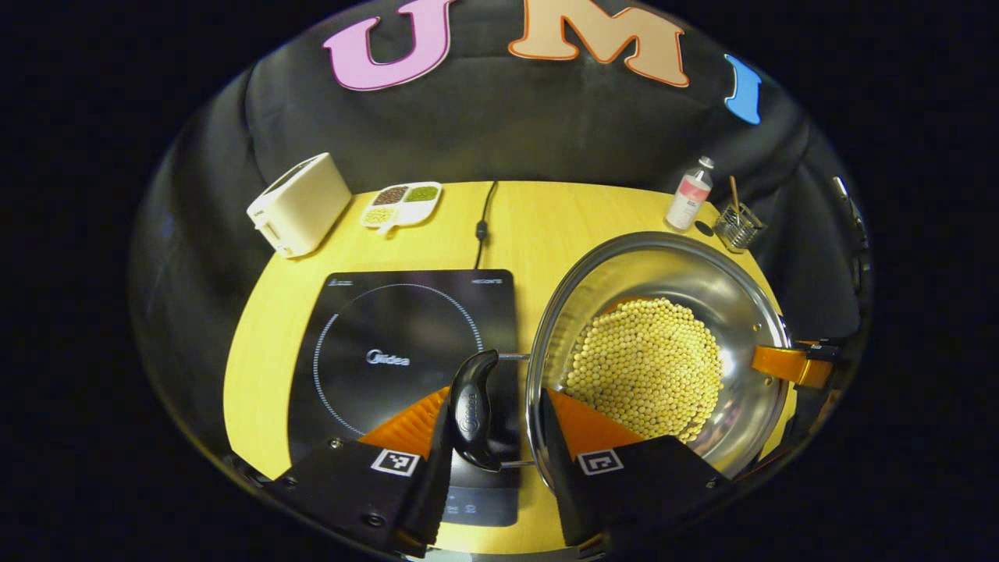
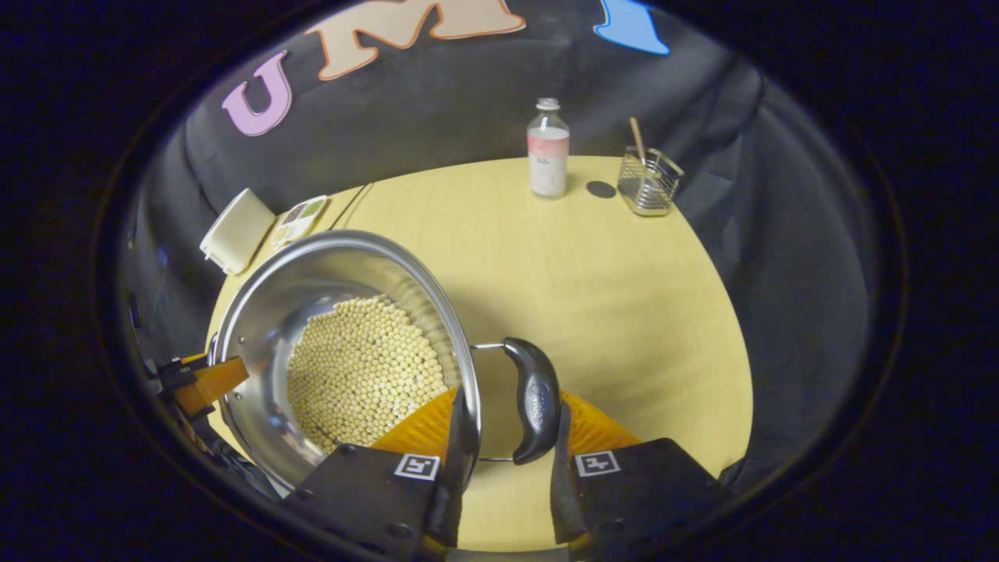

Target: First push the handle of the pot to place it horizontally, then grasp the pot with both hands and set it on the induction cooktop.

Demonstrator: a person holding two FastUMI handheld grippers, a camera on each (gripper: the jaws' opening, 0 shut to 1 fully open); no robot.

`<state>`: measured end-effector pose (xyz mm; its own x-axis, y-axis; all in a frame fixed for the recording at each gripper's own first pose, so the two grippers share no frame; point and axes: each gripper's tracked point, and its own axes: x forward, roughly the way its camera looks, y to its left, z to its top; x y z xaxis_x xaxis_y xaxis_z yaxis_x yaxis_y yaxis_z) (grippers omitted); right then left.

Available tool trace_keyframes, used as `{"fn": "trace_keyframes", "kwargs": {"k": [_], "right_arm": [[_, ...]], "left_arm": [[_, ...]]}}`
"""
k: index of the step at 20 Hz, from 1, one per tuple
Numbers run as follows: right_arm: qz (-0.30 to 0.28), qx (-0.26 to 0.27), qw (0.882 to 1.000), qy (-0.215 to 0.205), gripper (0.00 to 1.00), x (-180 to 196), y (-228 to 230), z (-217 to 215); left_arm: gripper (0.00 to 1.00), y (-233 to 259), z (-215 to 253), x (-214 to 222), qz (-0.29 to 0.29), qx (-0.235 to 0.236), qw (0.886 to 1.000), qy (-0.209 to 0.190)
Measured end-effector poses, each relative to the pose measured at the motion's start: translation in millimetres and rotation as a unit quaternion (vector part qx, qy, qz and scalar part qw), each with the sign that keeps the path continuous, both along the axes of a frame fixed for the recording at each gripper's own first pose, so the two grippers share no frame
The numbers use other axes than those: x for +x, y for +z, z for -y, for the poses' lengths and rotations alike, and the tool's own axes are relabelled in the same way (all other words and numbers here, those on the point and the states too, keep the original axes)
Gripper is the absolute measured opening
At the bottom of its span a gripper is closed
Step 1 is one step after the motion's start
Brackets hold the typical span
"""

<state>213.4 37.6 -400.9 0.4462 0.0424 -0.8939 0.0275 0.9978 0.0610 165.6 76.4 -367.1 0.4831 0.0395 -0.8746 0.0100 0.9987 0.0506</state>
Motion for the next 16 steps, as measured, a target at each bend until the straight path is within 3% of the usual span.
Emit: {"fn": "trace_keyframes", "kwargs": {"k": [1, 6, 12, 15, 16], "right_arm": [[0.002, 0.004, 1.0, 0.007, 0.41, 0, 1, -11], [0.008, 0.001, 1.0, 0.003, 0.41, -1, 9, -73], [0.013, -0.017, 0.999, -0.043, 0.41, -7, 11, -150], [0.016, -0.034, 0.998, -0.047, 0.41, -7, 12, -183], [0.016, -0.037, 0.998, -0.047, 0.48, -3, 13, -191]], "left_arm": [[0.59, 5, -11, -1, 0.002, 0.002, 1.0, 0.007], [0.59, 13, -68, 5, 0.016, 0.008, 1.0, -0.004], [0.59, 9, -141, 27, 0.027, -0.003, 0.998, -0.05], [0.59, 6, -168, 33, 0.021, -0.023, 0.999, -0.043], [0.58, 3, -176, 33, 0.019, -0.026, 0.999, -0.042]]}}
